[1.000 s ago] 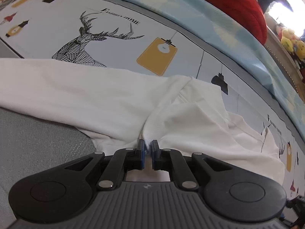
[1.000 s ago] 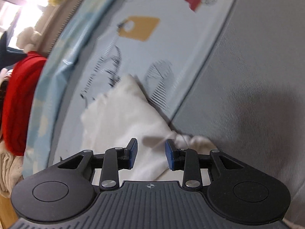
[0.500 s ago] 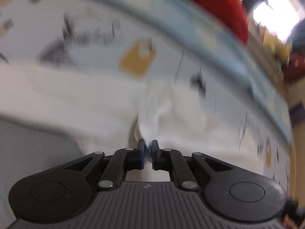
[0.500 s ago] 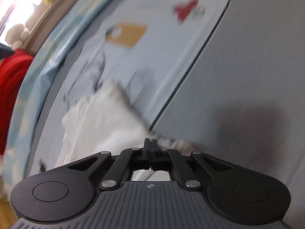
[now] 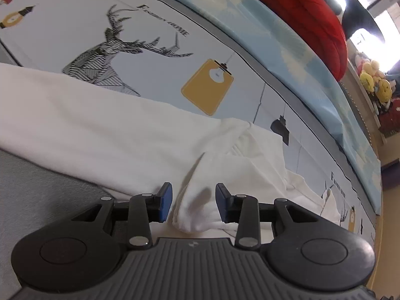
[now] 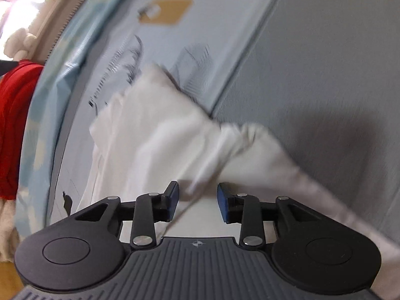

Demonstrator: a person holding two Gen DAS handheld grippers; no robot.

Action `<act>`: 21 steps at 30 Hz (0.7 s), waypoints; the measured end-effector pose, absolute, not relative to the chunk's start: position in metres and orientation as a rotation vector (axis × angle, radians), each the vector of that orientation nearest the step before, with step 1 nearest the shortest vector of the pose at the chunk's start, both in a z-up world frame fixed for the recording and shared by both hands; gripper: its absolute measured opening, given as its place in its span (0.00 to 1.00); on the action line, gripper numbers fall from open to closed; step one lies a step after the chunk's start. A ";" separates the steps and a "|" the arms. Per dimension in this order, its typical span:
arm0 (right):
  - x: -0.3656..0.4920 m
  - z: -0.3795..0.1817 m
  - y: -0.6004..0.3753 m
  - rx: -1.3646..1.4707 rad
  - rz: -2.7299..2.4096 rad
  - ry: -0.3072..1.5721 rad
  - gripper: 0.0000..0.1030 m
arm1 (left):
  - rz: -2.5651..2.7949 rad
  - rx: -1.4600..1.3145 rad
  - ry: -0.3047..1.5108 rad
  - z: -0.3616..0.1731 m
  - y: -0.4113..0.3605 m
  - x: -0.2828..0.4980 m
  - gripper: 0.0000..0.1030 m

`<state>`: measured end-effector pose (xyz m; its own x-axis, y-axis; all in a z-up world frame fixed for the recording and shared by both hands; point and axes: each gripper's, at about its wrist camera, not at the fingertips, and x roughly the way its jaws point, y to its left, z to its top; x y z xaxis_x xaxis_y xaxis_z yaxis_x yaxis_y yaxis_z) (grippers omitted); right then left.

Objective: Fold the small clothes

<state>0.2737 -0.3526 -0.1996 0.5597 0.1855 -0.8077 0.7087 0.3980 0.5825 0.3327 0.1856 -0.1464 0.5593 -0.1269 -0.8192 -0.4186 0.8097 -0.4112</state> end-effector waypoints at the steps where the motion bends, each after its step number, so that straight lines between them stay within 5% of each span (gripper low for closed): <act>1: 0.274 -0.200 -0.356 1.152 -0.410 0.944 0.34 | 0.178 -0.622 0.978 -0.148 0.185 0.335 0.41; 4: 0.276 -0.194 -0.366 1.127 -0.435 0.908 0.33 | 0.157 -0.608 0.970 -0.149 0.181 0.337 0.41; 6: 0.276 -0.193 -0.371 1.112 -0.447 0.894 0.05 | 0.150 -0.579 0.968 -0.148 0.178 0.339 0.39; 8: 0.273 -0.190 -0.375 1.110 -0.453 0.867 0.05 | 0.151 -0.547 0.969 -0.149 0.173 0.341 0.36; 10: 0.272 -0.183 -0.373 1.079 -0.463 0.846 0.04 | 0.149 -0.496 0.985 -0.151 0.168 0.342 0.06; 11: 0.271 -0.180 -0.375 1.062 -0.476 0.836 0.04 | 0.150 -0.461 0.995 -0.151 0.165 0.342 0.00; 21: 0.262 -0.178 -0.385 1.010 -0.583 0.864 0.06 | 0.214 -0.473 1.000 -0.147 0.177 0.332 0.01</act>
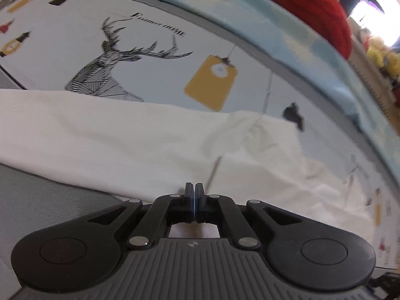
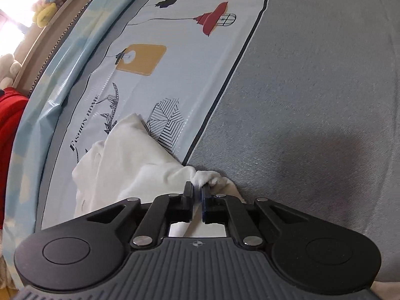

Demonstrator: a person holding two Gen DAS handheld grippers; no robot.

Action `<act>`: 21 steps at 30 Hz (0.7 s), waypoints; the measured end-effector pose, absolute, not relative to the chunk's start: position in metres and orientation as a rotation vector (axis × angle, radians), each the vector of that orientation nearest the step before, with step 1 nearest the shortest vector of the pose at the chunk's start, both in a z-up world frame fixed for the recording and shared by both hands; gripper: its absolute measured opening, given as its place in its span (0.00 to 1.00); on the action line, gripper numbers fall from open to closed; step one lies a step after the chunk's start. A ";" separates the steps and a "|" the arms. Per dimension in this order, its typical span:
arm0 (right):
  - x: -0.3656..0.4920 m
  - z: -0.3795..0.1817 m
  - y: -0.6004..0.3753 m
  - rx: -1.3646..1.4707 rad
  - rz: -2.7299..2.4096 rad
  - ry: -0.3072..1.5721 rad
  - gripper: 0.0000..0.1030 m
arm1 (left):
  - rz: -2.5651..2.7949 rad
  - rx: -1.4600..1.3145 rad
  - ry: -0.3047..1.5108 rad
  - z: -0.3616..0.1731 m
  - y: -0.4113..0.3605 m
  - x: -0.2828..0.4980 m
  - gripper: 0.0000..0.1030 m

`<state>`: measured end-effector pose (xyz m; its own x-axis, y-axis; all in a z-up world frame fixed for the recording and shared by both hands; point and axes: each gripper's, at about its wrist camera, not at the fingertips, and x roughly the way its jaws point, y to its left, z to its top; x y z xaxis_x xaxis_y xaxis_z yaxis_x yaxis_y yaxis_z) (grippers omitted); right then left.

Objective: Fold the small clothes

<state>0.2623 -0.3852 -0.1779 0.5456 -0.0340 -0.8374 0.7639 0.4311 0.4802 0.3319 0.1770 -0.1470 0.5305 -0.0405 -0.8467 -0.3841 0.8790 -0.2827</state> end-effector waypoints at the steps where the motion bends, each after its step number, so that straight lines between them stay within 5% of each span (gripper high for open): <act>1: 0.262 -0.174 -0.383 0.996 -0.593 0.863 0.07 | 0.199 -0.480 0.991 -0.145 0.176 0.332 0.01; 3: 0.260 -0.165 -0.371 0.938 -0.617 0.855 0.20 | 0.171 -0.502 0.993 -0.145 0.173 0.332 0.07; 9: 0.258 -0.142 -0.337 0.829 -0.491 0.768 0.20 | 0.162 -0.525 1.104 -0.167 0.170 0.333 0.08; 12: 0.276 -0.155 -0.341 0.863 -0.381 0.797 0.28 | 0.178 -0.451 1.101 -0.165 0.167 0.331 0.00; 17: 0.275 -0.196 -0.367 0.989 -0.506 0.924 0.16 | 0.177 -0.542 1.065 -0.159 0.184 0.328 0.00; 21: 0.277 -0.173 -0.353 0.898 -0.487 0.878 0.24 | 0.252 -0.522 1.001 -0.144 0.212 0.323 0.01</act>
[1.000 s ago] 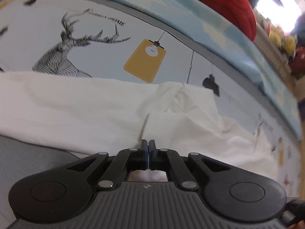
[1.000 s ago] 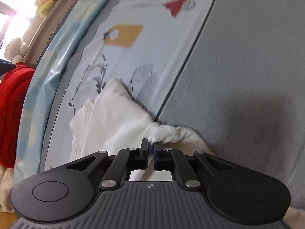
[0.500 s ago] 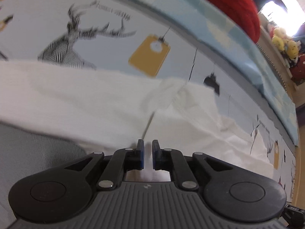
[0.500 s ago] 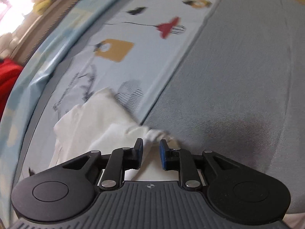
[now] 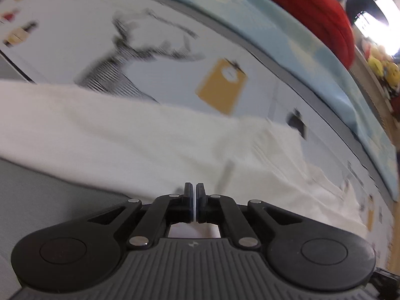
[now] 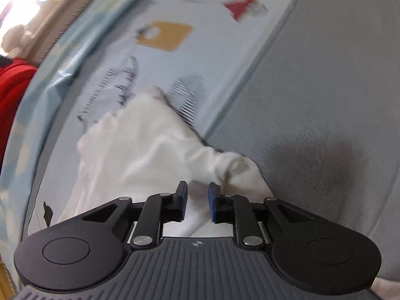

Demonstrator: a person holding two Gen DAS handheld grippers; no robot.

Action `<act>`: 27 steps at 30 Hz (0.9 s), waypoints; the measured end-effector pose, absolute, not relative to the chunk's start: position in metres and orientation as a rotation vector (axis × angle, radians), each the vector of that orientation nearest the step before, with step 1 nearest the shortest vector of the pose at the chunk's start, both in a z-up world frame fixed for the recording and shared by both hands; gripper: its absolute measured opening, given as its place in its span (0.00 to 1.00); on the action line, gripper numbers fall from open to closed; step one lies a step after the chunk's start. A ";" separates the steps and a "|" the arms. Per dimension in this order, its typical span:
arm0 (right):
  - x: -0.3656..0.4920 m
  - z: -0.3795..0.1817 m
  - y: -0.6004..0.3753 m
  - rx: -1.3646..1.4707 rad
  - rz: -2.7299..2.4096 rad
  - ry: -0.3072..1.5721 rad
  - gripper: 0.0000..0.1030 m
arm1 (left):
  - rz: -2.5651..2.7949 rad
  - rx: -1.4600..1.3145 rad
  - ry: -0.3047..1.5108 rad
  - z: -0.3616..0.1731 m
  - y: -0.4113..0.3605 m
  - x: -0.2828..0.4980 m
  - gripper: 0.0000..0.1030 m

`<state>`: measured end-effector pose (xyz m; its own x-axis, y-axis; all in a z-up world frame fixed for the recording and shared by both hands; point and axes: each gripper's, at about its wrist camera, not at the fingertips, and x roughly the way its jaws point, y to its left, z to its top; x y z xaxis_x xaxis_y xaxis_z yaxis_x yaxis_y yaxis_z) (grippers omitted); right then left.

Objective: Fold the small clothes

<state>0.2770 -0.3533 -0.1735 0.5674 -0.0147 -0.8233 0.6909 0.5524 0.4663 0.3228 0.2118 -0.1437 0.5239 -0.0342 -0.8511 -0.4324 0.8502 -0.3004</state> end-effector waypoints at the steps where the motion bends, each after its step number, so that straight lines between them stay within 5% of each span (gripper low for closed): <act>1: 0.278 -0.170 -0.348 0.878 -0.477 0.867 0.24 | 0.273 -0.532 0.988 -0.142 0.222 0.320 0.02; 7: 0.283 -0.159 -0.323 0.816 -0.412 0.878 0.24 | 0.463 -0.534 0.925 -0.133 0.304 0.298 0.03; 16: 0.286 -0.133 -0.278 0.712 -0.323 0.870 0.24 | 0.746 -0.572 0.869 -0.130 0.447 0.241 0.22; 27: 0.292 -0.126 -0.235 0.670 -0.276 0.894 0.24 | 0.923 -0.742 0.890 -0.154 0.541 0.188 0.26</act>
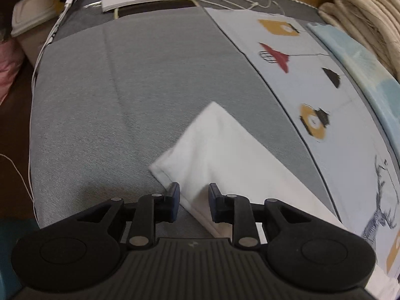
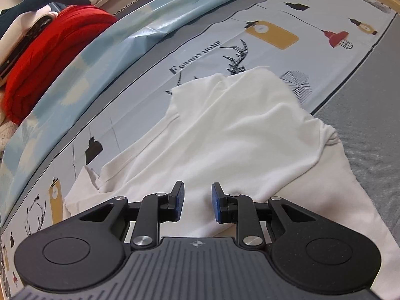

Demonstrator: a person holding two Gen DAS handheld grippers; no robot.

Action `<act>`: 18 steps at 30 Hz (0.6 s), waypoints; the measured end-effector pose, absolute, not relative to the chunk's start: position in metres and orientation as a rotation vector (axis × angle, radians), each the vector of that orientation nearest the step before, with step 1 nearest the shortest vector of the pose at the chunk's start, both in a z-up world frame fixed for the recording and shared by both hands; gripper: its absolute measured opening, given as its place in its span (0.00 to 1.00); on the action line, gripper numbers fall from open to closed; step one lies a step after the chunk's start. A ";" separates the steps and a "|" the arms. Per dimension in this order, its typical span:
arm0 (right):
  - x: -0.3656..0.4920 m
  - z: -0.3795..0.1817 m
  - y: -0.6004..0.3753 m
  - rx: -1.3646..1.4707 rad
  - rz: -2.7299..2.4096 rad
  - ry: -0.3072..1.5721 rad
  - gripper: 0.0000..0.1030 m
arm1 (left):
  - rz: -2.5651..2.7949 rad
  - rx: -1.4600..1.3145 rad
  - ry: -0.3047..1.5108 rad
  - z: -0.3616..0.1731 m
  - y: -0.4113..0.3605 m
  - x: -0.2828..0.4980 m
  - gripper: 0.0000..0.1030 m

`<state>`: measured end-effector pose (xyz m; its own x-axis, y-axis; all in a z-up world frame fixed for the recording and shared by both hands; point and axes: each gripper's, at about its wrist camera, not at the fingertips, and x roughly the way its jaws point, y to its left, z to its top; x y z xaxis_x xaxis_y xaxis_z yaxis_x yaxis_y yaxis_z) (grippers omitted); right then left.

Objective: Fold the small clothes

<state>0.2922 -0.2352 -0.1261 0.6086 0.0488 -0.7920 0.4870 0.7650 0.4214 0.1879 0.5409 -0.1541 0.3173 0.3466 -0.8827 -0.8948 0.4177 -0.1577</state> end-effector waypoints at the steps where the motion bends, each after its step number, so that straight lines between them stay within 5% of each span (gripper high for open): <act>1: 0.293 -0.126 -0.233 0.671 -0.275 0.896 0.24 | 0.921 -0.753 0.886 -0.155 0.542 0.188 0.27; 4: 0.293 -0.127 -0.229 0.668 -0.265 0.903 0.24 | 0.927 -0.790 0.871 -0.157 0.545 0.186 0.26; 5: 0.293 -0.128 -0.228 0.668 -0.261 0.906 0.24 | 0.929 -0.785 0.869 -0.156 0.542 0.186 0.19; 6: 0.293 -0.128 -0.227 0.669 -0.256 0.909 0.24 | 0.922 -0.772 0.867 -0.154 0.539 0.188 0.00; 18: 0.279 -0.121 -0.241 0.636 -0.190 0.895 0.24 | 0.436 -0.518 0.659 -0.071 0.357 0.264 0.00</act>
<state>0.2792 -0.2407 -0.1208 0.6230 0.1035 -0.7753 0.4090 0.8018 0.4357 0.2641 0.3574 -0.0715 0.7104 0.2159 -0.6699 -0.5324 0.7874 -0.3107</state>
